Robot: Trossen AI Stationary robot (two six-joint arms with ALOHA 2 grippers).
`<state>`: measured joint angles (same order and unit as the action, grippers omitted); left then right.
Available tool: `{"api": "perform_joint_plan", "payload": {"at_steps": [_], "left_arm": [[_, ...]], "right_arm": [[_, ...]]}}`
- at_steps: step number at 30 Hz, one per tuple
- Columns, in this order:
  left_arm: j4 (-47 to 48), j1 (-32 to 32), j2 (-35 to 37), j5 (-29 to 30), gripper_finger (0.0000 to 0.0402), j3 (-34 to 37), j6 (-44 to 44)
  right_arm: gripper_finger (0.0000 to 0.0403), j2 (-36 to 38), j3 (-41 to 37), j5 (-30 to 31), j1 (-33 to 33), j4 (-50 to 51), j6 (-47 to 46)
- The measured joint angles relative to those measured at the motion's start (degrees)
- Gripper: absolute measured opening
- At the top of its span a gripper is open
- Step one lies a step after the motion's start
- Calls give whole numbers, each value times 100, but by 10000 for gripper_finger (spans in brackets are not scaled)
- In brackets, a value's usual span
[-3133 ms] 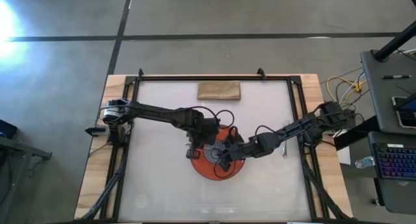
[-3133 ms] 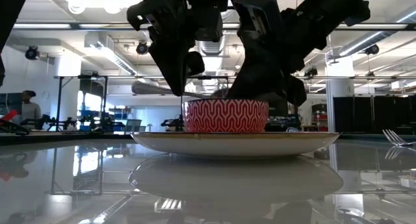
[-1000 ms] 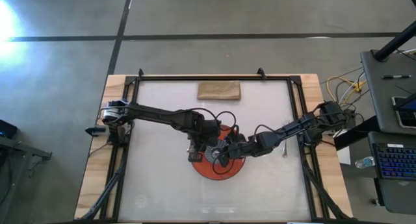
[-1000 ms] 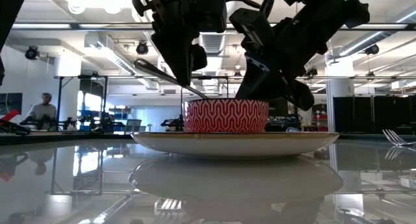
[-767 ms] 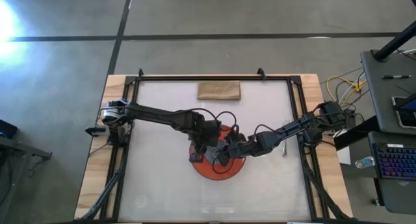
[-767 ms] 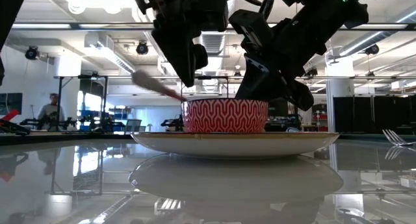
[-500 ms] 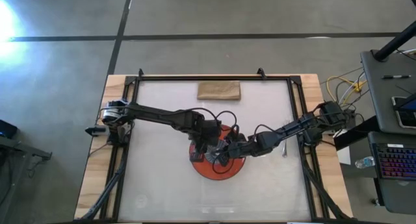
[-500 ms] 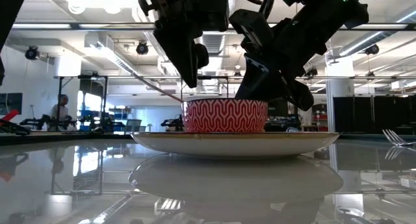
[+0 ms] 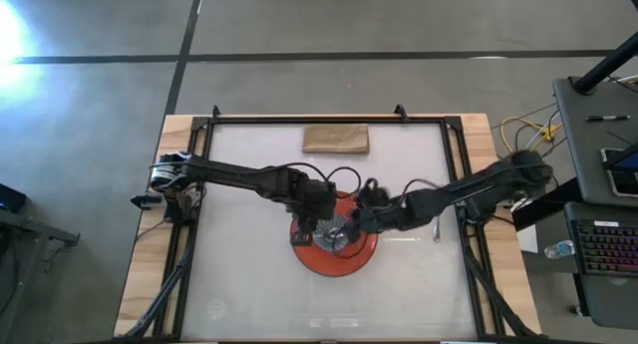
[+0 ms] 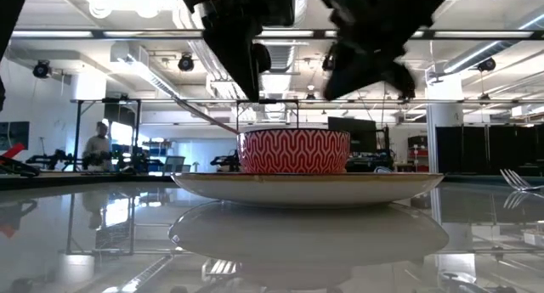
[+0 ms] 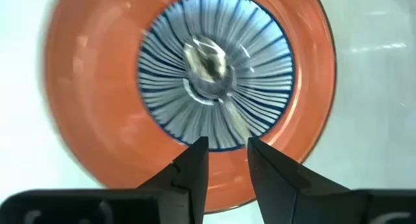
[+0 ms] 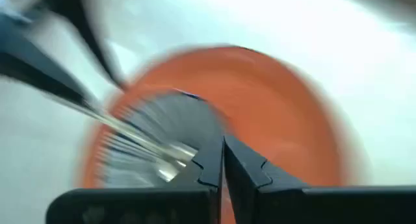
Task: Set table place
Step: Put the spoon into the bowl, then move the fork from the middle right to the right side of the orange plate
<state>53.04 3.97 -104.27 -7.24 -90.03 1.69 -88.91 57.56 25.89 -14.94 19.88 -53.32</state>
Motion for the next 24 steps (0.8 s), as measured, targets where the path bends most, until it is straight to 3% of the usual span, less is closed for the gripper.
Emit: {"api": "perform_joint_plan", "payload": {"at_steps": [5, 8, 12, 14, 16, 20, 24], "left_arm": [[-62, 22, 409, 336, 91, 121, -246], [-348, 29, 664, 377, 91, 313, -450], [-771, 88, 989, 445, 91, 676, -761], [-936, 129, 1157, 473, 91, 861, -971], [-1053, 177, 1354, 504, 91, 1072, -1165], [-1084, 283, 1693, 734, 91, 1433, -1472], [-1153, 363, 1978, 785, 91, 1793, -1902]], "right_arm": [[9, 763, 443, -242, 26, 4116, -1633], [10, 1305, 45, -803, -22, 5496, -2720], [35, 2201, -1128, -1814, -41, 4994, -3518], [56, 2511, -1654, -1981, -42, 4576, -3925], [82, 2728, -2026, -1996, -34, 4434, -4233], [124, 2795, -2036, -1649, 142, 4385, -4561], [130, 2408, -1986, -1675, 311, 4383, -4897]]}}
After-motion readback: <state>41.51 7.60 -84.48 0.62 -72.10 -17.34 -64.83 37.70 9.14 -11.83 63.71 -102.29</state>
